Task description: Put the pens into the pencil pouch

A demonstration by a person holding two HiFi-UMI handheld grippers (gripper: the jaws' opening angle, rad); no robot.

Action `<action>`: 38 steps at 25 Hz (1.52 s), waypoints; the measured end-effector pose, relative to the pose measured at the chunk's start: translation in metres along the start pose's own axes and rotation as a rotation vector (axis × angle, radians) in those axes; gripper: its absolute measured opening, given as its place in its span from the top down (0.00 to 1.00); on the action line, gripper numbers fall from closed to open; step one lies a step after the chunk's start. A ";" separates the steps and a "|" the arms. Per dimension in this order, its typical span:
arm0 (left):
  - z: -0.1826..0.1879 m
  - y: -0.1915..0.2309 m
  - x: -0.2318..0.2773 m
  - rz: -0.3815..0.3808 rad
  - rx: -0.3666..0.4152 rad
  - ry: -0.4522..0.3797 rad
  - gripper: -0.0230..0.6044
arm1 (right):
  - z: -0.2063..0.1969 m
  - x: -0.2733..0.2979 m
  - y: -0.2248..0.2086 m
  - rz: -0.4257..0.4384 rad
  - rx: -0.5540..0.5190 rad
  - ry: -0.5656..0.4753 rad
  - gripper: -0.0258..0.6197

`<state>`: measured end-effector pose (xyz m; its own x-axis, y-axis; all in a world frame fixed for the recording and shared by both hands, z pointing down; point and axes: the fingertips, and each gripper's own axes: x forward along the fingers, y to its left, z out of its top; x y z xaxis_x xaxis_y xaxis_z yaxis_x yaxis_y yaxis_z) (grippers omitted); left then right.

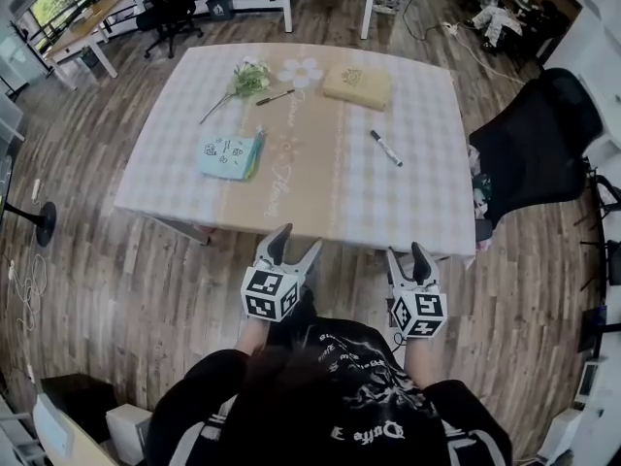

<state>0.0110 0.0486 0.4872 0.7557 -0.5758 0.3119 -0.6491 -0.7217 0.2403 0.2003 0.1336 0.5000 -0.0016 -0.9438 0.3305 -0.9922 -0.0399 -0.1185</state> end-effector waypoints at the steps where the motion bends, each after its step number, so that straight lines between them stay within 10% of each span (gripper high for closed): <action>1: 0.005 0.007 0.008 -0.010 0.007 0.005 0.49 | 0.004 0.010 -0.002 -0.013 0.003 -0.002 0.58; 23: 0.065 0.137 0.112 -0.131 0.061 0.065 0.48 | 0.052 0.165 -0.025 -0.124 -0.022 0.053 0.63; 38: 0.076 0.156 0.130 0.047 -0.037 0.045 0.48 | 0.074 0.254 -0.094 0.024 -0.144 0.203 0.67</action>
<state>0.0145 -0.1679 0.4949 0.7202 -0.5901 0.3648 -0.6872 -0.6790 0.2583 0.3021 -0.1270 0.5260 -0.0362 -0.8582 0.5121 -0.9991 0.0427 0.0010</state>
